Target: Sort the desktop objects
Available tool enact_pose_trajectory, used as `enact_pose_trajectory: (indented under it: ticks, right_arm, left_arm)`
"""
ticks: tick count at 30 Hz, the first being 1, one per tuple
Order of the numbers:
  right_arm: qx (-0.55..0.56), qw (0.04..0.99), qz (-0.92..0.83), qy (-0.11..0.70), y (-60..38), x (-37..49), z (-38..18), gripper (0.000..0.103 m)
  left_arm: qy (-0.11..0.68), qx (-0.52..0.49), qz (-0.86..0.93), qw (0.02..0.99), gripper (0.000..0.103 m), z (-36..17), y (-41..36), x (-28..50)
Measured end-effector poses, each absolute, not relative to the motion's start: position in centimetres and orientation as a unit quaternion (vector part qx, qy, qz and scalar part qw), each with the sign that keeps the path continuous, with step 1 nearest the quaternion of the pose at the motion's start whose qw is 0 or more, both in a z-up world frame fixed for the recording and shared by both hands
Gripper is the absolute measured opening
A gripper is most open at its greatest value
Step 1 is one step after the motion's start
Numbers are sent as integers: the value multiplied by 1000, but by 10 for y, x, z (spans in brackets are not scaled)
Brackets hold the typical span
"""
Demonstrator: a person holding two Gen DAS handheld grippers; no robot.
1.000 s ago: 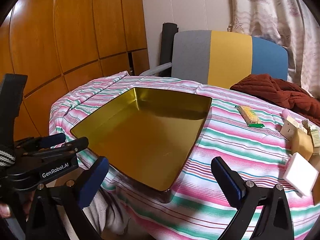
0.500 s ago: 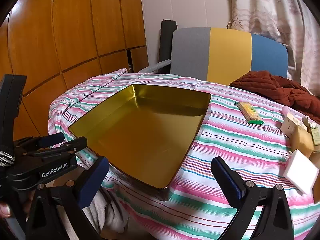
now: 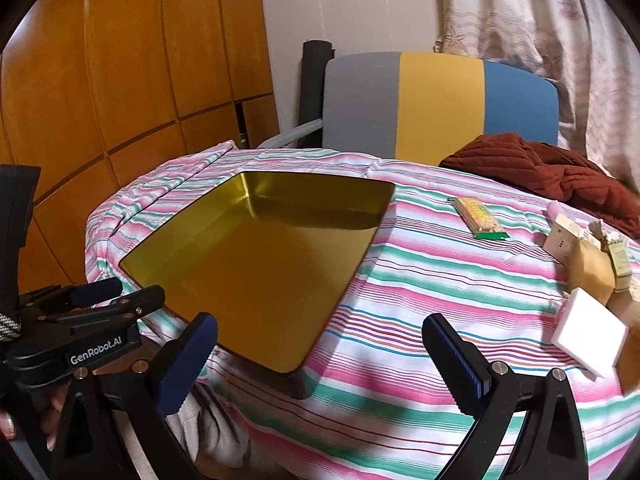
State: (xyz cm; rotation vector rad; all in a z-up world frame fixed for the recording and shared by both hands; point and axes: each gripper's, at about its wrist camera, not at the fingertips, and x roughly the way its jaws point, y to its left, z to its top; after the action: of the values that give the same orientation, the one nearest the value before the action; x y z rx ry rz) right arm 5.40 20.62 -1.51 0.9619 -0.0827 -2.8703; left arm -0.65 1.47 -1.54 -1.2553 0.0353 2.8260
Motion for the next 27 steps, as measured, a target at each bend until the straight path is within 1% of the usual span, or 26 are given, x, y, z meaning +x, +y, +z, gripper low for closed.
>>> enact_pose_trajectory:
  ticks: [7, 14, 19, 27]
  right_arm:
    - [317, 24, -947, -48, 232, 58, -18, 103]
    - [313, -32, -946, -75, 274, 66, -20, 103]
    - [311, -81, -942, -96, 312, 77, -25, 103]
    - [304, -163, -931, -117, 374, 101, -35, 103]
  left_arm:
    - [3, -426, 903, 57, 58, -20, 26, -6]
    - [-10, -416, 904, 94, 58, -11, 43, -3]
    - [1, -408, 904, 132, 58, -3, 70, 0]
    - [49, -395, 899, 186, 58, 0, 120, 4]
